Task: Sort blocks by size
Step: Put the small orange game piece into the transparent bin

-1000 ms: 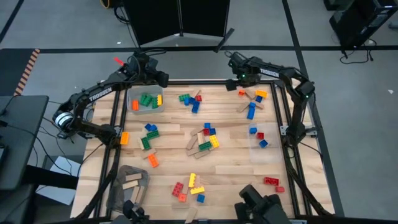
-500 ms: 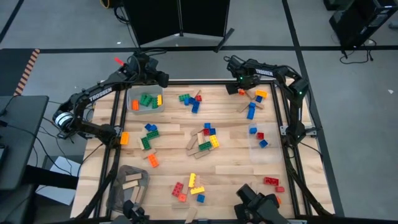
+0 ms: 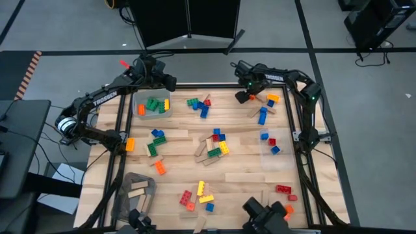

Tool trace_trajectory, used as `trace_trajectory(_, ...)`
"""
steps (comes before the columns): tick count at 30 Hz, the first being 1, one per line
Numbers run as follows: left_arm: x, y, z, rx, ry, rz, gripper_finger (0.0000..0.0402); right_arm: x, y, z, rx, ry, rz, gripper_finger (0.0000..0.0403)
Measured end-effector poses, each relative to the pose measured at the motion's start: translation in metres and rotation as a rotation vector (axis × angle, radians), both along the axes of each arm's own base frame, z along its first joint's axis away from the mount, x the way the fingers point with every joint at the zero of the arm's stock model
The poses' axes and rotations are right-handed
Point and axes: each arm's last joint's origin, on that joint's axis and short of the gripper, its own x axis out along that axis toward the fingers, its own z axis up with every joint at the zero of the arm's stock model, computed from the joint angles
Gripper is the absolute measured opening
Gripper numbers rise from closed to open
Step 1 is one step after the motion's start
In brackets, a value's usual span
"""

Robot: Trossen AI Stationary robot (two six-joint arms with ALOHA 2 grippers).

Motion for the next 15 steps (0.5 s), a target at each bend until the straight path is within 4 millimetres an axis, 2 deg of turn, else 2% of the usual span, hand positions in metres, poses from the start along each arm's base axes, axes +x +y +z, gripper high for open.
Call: trace_trajectory(15, 0.000, 0.000, 0.000, -0.003, -0.002, 0.003, 0.0149, 0.015, 0.027, 0.002, 0.085, 0.031, 0.119, 0.0269)
